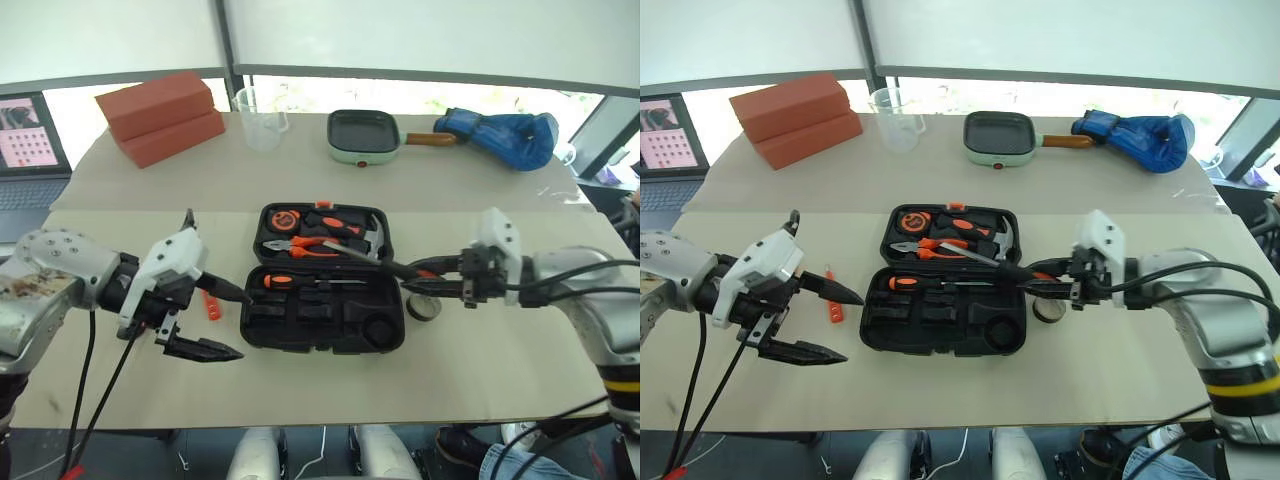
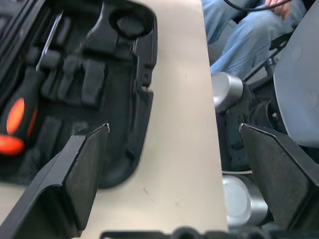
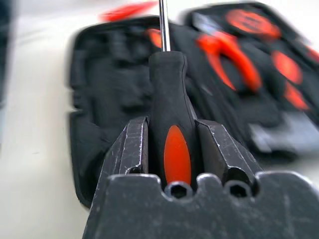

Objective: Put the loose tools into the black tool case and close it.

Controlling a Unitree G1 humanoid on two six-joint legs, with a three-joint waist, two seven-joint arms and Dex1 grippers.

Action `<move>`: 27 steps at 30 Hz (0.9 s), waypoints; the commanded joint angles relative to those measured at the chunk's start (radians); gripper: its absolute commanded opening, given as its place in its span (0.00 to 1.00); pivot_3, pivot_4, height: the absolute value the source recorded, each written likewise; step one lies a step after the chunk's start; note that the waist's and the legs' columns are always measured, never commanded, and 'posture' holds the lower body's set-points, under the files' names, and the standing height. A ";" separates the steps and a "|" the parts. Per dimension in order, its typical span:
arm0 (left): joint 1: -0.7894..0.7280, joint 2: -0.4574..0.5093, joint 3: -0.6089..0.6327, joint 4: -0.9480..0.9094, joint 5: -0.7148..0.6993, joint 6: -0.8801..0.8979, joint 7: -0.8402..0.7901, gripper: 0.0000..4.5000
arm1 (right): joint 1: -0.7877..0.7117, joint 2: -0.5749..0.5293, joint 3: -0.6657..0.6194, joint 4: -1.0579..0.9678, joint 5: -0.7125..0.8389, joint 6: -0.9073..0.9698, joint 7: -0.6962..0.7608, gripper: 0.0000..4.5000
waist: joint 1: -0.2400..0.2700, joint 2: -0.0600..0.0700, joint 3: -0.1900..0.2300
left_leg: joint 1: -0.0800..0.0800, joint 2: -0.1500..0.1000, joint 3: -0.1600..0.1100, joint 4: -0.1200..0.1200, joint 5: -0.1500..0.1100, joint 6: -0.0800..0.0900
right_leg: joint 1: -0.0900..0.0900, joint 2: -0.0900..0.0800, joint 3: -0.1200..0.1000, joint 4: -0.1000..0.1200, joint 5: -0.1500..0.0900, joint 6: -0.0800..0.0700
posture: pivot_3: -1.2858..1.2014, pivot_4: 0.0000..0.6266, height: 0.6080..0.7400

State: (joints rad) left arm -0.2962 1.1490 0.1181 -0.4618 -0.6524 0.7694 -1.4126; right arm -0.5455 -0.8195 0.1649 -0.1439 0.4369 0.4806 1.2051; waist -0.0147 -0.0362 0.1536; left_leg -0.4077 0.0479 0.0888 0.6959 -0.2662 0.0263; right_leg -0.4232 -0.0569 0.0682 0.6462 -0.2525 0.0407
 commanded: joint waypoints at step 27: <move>-0.021 -0.001 0.056 -0.033 -0.052 -0.017 0.164 1.00 | -0.088 0.137 0.108 0.241 -0.226 -0.173 0.067 0.74 | 0.010 0.000 0.000 | 0.000 -0.001 0.007 -0.001 0.001 -0.002 | -0.001 -0.001 -0.001 0.001 0.000 0.000 | 0.52 0.24 1.00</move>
State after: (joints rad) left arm -0.2965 1.1473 0.1721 -0.4958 -0.7083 0.7719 -1.2535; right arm -0.6344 -0.6825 0.3122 0.1539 0.1749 0.2778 1.2659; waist -0.0043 -0.0361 0.1538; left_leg -0.4078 0.0468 0.0963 0.6951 -0.2654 0.0245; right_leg -0.4241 -0.0580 0.0671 0.6474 -0.2526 0.0404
